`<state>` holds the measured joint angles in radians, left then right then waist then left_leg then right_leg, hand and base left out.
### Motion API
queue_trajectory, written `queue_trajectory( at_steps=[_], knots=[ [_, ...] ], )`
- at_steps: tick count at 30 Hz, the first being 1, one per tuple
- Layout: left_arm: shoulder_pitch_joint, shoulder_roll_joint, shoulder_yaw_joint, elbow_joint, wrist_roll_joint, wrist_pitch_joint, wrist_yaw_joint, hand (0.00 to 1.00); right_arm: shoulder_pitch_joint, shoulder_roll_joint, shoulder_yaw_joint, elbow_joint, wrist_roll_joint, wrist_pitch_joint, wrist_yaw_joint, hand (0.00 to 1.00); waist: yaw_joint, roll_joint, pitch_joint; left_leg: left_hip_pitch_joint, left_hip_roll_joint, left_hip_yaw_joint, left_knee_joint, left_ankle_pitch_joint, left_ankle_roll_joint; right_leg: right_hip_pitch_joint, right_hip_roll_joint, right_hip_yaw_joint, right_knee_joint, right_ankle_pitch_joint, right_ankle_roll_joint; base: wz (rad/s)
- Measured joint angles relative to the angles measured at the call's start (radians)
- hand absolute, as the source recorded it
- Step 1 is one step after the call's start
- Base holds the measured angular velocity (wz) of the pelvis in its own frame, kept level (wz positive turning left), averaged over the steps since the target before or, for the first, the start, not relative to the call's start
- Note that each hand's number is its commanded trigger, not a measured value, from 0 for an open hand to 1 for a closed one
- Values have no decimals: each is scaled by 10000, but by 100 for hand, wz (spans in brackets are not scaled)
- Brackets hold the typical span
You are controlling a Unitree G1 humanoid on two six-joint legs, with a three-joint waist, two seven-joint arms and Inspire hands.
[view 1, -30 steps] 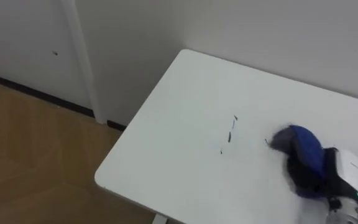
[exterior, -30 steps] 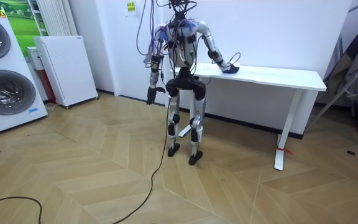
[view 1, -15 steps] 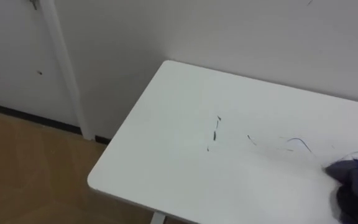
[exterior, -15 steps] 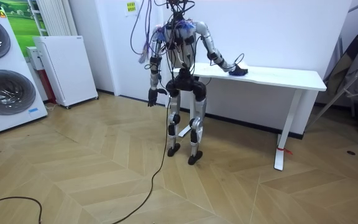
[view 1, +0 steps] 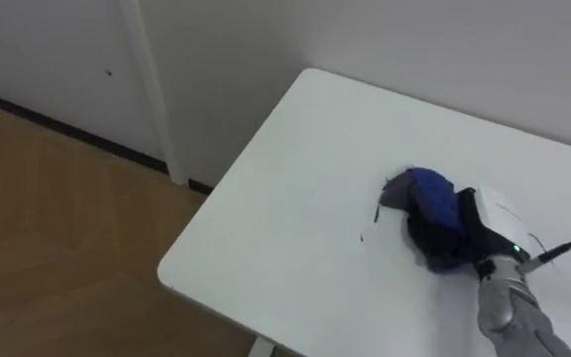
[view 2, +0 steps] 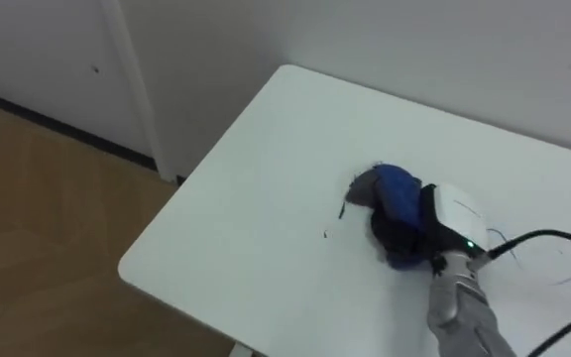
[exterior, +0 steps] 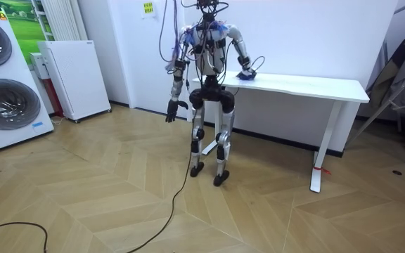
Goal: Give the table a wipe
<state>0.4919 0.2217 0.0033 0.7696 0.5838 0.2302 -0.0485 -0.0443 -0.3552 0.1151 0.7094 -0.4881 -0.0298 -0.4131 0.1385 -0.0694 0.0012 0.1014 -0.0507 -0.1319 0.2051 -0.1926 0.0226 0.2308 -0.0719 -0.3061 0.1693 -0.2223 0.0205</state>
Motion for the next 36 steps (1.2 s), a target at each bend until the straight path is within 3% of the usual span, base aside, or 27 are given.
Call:
queue_trajectory(
  at_steps=[4,8,12,15,18,19,21,24,25,27,28,30,32,33,35,36],
  knots=[
    [34,193,351,58,-20,-348,40,0,671,-534,-1278,1303,826,-449,-415,100,-165,-185,-121,153,33,241,-73,-1,3,166,-30,9,2,1,5,16],
    [23,237,963,181,1,-530,202,0,1399,-855,-2706,2303,1323,-615,-545,100,-478,-248,-145,464,23,542,-93,-17,27,502,-80,11,-12,37,67,-1],
    [24,244,1119,296,-2,-631,252,0,1943,-996,-3041,2579,1601,-614,-696,100,-604,-250,-186,599,42,736,-61,-79,127,577,-72,38,-27,31,81,-26],
    [7,56,1102,420,4,-627,398,0,2115,-914,-2980,2512,1595,-502,-974,100,-570,-171,-206,642,90,752,11,-327,171,676,-37,7,-33,-46,208,-25],
    [-33,-77,471,601,1,-583,458,0,1819,-677,-2688,1718,1403,314,-1123,100,-217,41,-198,580,76,780,233,-405,180,520,-46,56,-12,-47,207,-48],
    [-188,-148,273,777,0,-550,451,0,1663,-543,-2443,1267,1195,604,-1097,100,-1,212,-196,501,101,745,345,-458,133,392,-1,65,-7,1,132,-68],
    [-222,-195,64,1062,-13,-458,435,0,1466,-220,-1674,314,815,974,-992,100,229,327,-128,400,136,716,357,-401,99,202,52,61,46,101,25,-57],
    [-425,-164,-82,1056,-17,-347,402,0,511,284,-10,-644,366,1079,-335,100,566,505,-65,182,198,735,314,-214,14,-223,76,33,42,101,13,-20],
    [-462,-169,-82,1027,-17,-338,390,0,48,487,422,-717,56,1051,-40,100,651,555,-4,119,205,728,305,-121,27,-293,94,20,65,94,-21,26],
    [-522,-176,-97,791,-30,-335,375,0,-507,597,873,-690,-250,903,293,100,722,568,33,31,174,529,239,9,25,-410,56,-68,166,44,-55,46],
    [-418,-175,-123,709,-21,-317,376,0,-638,587,991,-671,-351,722,436,100,721,516,10,35,99,332,121,143,32,-393,6,-105,180,27,-128,57],
    [-225,-176,-129,437,-11,-275,375,0,-565,504,990,-602,-360,637,470,100,714,416,-23,14,1,128,13,211,54,-363,-41,-121,164,-36,-120,47],
    [68,-152,-87,393,-2,-276,376,0,-162,151,902,-299,-423,159,106,100,535,254,-44,-26,-128,101,-51,236,92,-309,-117,-286,116,-87,-62,34],
    [123,-117,-76,400,0,-288,377,0,-56,68,840,-167,-434,-32,-23,100,478,237,-14,-18,-141,136,-44,238,98,-249,-127,-295,62,-98,-43,37],
    [235,-42,282,476,7,-337,403,0,691,23,-129,182,-296,-570,-445,100,138,-108,-45,-11,-206,314,-43,242,155,-2,-202,-275,-83,-157,51,50],
    [234,-34,392,471,7,-370,427,0,894,18,-448,284,-278,-645,-521,100,52,-130,-93,-10,-212,429,-47,225,183,70,-210,-273,-150,-166,67,46]
  ],
)
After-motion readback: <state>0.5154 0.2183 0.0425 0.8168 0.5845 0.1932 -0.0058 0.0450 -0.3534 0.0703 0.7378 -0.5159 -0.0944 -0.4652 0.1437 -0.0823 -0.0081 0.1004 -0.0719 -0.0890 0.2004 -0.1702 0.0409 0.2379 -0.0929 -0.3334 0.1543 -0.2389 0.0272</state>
